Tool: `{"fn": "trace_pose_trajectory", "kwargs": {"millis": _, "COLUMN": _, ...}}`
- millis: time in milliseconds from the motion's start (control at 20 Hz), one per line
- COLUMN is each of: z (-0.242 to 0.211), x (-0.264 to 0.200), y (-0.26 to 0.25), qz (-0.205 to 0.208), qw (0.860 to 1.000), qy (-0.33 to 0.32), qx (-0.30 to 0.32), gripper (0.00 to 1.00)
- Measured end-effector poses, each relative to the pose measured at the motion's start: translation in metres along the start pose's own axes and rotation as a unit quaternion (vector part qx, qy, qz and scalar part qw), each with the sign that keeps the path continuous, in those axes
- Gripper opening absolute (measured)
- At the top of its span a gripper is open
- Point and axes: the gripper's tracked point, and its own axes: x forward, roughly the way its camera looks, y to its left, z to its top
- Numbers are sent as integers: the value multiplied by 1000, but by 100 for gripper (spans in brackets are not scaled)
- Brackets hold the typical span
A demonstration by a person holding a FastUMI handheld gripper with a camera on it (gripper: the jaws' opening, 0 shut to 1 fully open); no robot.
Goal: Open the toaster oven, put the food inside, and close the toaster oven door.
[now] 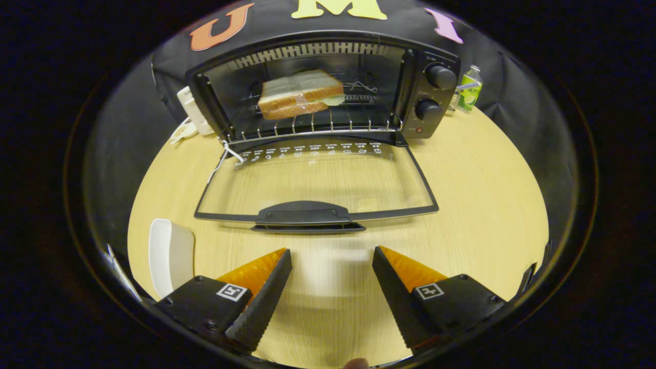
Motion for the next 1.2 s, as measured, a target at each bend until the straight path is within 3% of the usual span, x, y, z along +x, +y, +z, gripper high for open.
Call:
{"fn": "trace_pose_trajectory", "kwargs": {"millis": 650, "z": 16, "x": 6, "y": -6, "qz": -30, "qw": 999, "qy": -30, "qx": -25, "gripper": 100}}
{"fn": "trace_pose_trajectory", "kwargs": {"millis": 950, "z": 34, "x": -29, "y": -4, "qz": -14, "qw": 996, "qy": -80, "qx": -21, "gripper": 100}}
{"fn": "trace_pose_trajectory", "kwargs": {"millis": 1200, "z": 74, "x": -71, "y": -4, "qz": -3, "qw": 989, "qy": -150, "qx": -11, "gripper": 100}}
